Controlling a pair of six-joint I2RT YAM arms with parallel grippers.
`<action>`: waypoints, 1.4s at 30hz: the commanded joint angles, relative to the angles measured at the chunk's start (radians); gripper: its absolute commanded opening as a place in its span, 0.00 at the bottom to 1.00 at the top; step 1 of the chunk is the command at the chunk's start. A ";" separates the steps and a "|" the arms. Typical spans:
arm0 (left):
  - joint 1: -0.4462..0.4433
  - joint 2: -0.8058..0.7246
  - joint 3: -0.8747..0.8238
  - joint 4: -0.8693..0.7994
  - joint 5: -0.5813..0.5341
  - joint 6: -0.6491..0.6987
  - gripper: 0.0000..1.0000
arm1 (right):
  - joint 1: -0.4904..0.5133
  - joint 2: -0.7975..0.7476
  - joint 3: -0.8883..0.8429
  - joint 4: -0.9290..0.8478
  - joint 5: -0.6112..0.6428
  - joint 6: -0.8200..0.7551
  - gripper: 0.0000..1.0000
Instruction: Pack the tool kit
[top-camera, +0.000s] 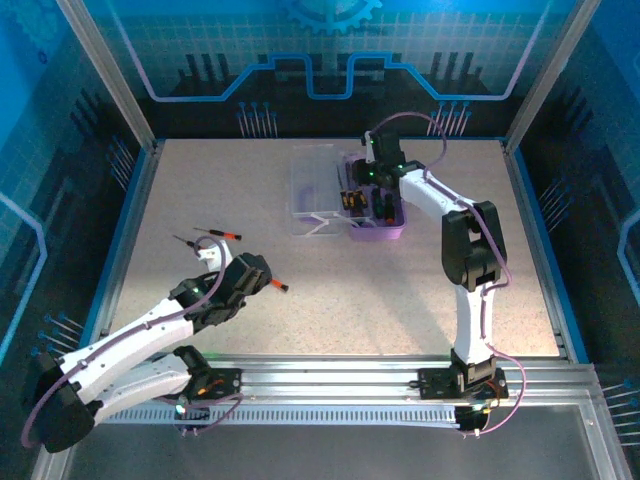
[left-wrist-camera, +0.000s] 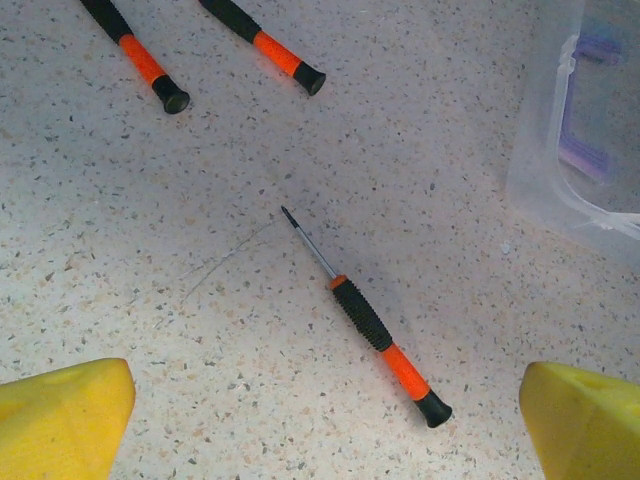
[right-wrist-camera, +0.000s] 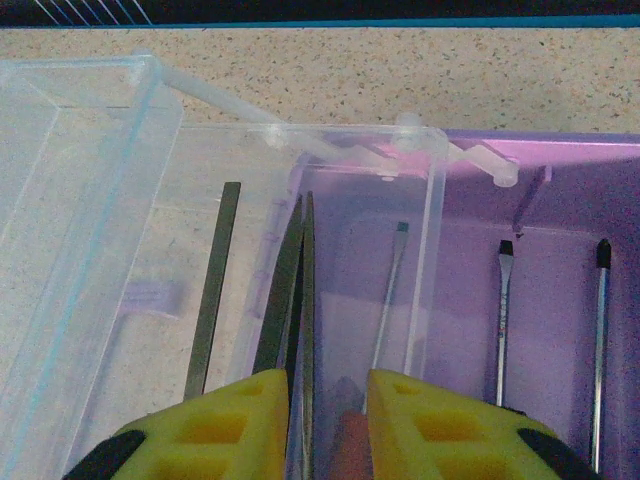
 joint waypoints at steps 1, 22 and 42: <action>0.008 0.021 0.021 0.042 0.024 0.033 0.98 | 0.003 -0.093 -0.017 0.000 -0.013 0.022 0.28; 0.008 0.450 0.110 0.157 0.155 -0.065 0.71 | 0.176 -0.717 -0.938 0.509 0.017 0.233 0.25; 0.112 0.600 0.209 0.140 0.262 0.036 0.65 | 0.249 -0.837 -1.201 0.753 0.048 0.229 0.29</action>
